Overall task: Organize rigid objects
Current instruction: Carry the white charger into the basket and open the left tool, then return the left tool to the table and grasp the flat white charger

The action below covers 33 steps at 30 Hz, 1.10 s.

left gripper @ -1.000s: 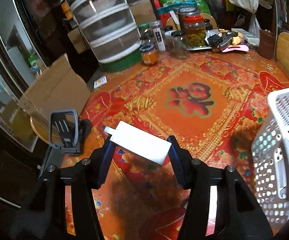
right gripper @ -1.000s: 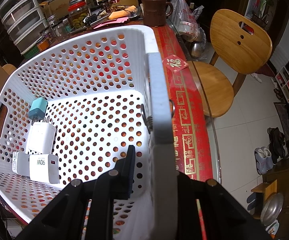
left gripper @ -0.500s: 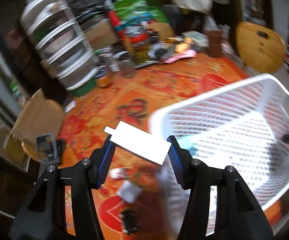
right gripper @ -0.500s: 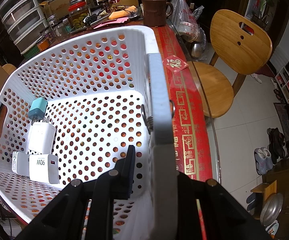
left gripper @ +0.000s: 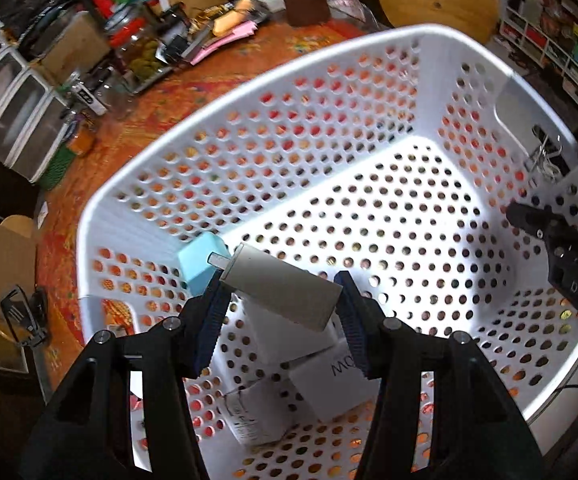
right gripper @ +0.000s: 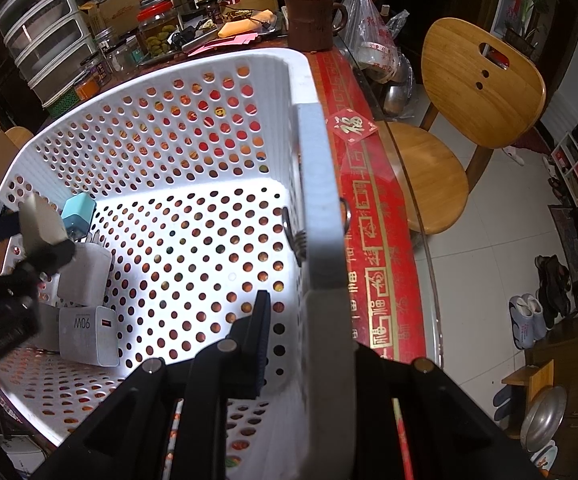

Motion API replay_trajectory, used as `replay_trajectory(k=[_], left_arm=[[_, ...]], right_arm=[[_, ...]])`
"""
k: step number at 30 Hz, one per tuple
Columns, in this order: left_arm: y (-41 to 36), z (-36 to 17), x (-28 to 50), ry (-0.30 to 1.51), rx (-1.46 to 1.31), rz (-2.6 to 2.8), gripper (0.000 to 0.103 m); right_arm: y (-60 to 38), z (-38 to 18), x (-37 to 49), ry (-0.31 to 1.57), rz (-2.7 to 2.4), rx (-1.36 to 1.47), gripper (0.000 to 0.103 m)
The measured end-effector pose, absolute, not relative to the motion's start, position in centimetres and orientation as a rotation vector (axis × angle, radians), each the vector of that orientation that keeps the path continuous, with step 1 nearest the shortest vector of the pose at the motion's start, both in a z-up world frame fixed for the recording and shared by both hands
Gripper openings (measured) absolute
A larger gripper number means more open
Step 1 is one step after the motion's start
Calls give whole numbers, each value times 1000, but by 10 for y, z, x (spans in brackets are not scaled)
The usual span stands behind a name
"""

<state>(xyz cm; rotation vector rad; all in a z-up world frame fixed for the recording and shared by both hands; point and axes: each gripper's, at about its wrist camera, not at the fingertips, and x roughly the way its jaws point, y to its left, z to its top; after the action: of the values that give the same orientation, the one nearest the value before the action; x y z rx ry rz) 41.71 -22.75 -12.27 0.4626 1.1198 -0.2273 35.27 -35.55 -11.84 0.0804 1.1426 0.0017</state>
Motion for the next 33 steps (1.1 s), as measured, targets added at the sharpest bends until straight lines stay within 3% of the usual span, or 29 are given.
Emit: replay_trajectory(k=[4,7,13,15,18,28,33], left_arm=[[-224,-129,420,1120,466,-219,51],[-223,-126,419,1085,502,-205,58],[-219,-106,406,987,538,-185,82],[-216,-96,396,907,583,-141,98],[-203,-81,380,790,625,-76,100],[-71,-36,328,707,366,-11,102],[18,-69,335,825,179,21,102]], right_arm=[[-355,-119,353,1142,2,80,15],[-355,-119,353,1142,2,81,15],[-355,-119,353,1140,3,80,16],[-355,-119,353,1141,3,79,16],[-354,-119,352,1140,3,76,16],[-353,-119,351,1140,0,70,16],[-352,-119,351,1141,-9,58,16]])
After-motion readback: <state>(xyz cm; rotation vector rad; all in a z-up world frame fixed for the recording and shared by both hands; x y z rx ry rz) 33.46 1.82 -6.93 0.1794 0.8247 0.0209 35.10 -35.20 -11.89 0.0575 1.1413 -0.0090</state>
